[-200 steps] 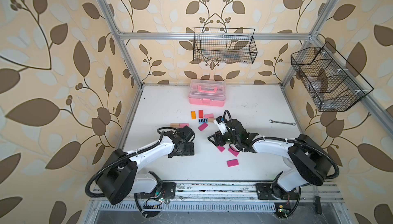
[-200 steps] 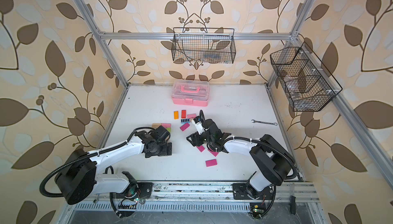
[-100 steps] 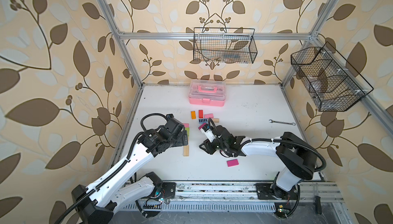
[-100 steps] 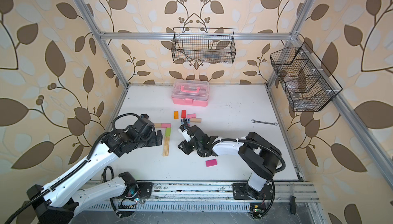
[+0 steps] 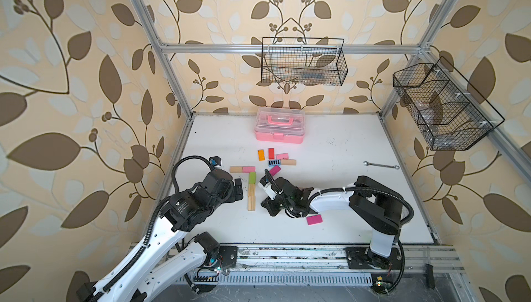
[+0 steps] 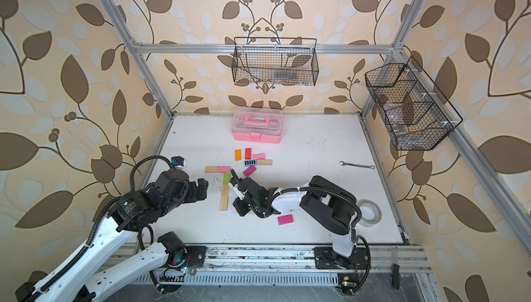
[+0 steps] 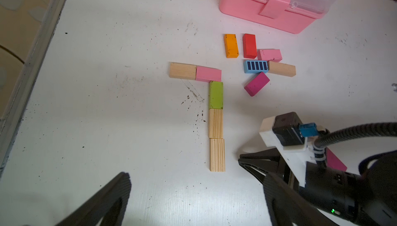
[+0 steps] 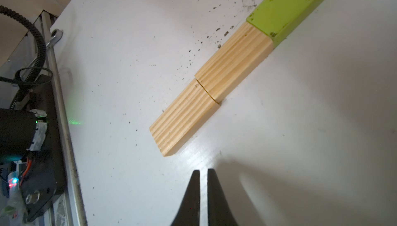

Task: Assemble the number 7 with building blocks
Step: Adjust the building block at the center of the board.

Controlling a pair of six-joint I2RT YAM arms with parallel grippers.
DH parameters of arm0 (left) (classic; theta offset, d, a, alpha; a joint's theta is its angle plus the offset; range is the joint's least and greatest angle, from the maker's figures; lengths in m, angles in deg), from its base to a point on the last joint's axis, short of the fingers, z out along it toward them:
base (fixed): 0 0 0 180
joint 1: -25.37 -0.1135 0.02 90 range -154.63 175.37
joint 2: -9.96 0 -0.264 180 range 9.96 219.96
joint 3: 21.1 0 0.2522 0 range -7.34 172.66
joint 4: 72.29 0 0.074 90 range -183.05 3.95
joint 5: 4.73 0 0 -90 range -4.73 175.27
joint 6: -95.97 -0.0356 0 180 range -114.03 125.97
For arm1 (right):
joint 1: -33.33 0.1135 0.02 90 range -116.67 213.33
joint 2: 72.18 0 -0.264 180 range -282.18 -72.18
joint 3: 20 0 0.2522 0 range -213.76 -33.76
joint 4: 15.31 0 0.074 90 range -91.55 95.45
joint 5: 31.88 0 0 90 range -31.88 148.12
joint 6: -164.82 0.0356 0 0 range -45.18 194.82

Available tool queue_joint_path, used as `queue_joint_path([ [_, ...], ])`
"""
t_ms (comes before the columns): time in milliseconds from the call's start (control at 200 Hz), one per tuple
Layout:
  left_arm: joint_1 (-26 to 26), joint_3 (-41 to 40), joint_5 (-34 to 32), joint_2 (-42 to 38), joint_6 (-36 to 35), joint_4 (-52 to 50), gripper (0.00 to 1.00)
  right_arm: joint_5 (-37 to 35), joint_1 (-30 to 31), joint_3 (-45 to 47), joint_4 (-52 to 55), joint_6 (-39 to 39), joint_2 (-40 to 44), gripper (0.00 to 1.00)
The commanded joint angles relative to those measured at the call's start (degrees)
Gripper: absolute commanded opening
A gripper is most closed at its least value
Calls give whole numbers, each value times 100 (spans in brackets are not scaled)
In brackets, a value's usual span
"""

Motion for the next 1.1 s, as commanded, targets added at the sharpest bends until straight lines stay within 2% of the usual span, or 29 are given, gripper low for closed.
queue_joint_path([
  [0, 10, -48, -34, 64, -185, 238, 99, -17, 75, -201, -76, 61, -192, 11],
  [1095, 9, -93, -72, -89, -190, 279, 99, 172, 154, -568, -195, 105, -696, 11],
])
